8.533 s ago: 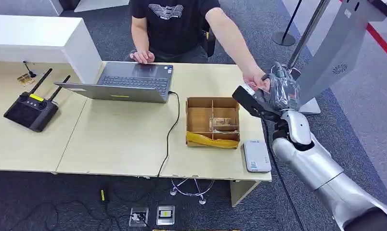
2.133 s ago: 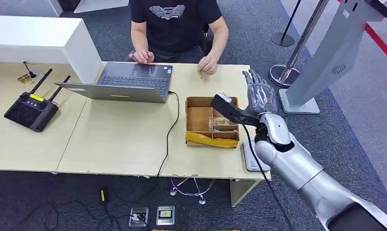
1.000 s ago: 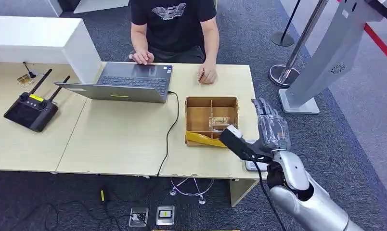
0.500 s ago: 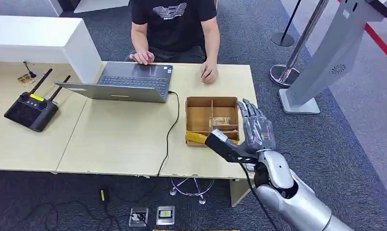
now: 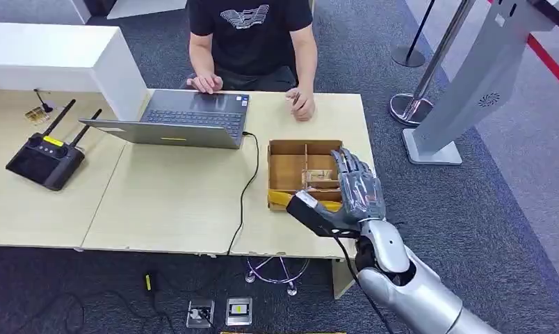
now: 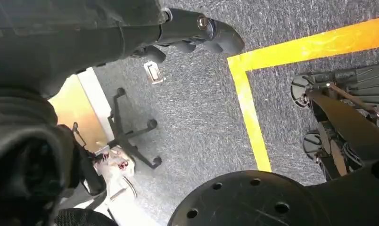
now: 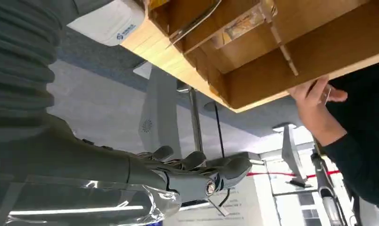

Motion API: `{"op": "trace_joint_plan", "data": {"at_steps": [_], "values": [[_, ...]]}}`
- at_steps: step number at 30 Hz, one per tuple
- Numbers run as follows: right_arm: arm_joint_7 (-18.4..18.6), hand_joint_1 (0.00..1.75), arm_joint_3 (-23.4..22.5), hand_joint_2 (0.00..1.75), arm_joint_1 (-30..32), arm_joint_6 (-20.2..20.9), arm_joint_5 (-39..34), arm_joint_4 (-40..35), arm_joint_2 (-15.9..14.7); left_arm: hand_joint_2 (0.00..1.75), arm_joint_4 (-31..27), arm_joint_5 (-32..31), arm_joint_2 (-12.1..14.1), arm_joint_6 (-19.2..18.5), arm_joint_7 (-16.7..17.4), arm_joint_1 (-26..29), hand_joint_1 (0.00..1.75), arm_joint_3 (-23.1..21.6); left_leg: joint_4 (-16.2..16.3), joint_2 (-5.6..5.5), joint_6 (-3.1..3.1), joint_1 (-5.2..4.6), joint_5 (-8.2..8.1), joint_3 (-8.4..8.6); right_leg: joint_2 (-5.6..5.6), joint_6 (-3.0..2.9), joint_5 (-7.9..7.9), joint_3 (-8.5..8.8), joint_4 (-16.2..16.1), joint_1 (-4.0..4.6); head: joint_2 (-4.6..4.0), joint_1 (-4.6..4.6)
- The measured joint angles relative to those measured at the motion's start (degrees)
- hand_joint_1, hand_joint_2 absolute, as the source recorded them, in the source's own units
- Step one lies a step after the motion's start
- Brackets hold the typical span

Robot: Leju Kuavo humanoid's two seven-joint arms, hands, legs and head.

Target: Pass the card to the sensor for recognition and then transmit it.

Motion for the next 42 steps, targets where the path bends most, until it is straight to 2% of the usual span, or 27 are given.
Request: {"op": "trace_joint_plan", "data": {"at_steps": [9,18,34,42], "values": [[-2.7,0.0,0.1,1.75,0.0,-2.0,-0.8,4.8,3.4,0.0,0.0,0.4,0.0,0.0,0.0,0.0,0.0,0.0,0.0,0.0,0.0,0.0,0.0,0.0,0.0,0.0,0.0,0.0,0.0,0.0,0.0,0.0],[-3.0,0.0,0.0,1.75,0.0,-3.6,-0.1,8.8,5.7,0.0,0.0,0.1,0.0,0.0,0.1,-0.1,0.0,0.0,0.0,0.0,0.0,0.0,0.0,0.01,0.01,0.0,0.0,0.0,0.0,0.0,0.0,0.0],[-3.8,0.0,-0.2,1.75,-0.8,-5.6,3.3,13.4,6.9,0.0,0.0,-0.6,0.3,0.0,0.5,-0.6,0.0,0.0,0.0,0.0,-0.01,0.0,0.01,0.01,0.02,0.0,0.0,0.0,0.0,0.0,0.0,0.0],[-5.9,0.0,-0.2,1.75,-2.2,-6.6,1.0,16.8,7.6,0.0,0.0,-0.6,0.4,0.0,0.5,-0.9,0.0,0.0,0.0,0.0,-0.03,0.0,0.02,0.01,0.01,0.0,0.0,0.0,0.0,0.0,0.0,0.0]]}}
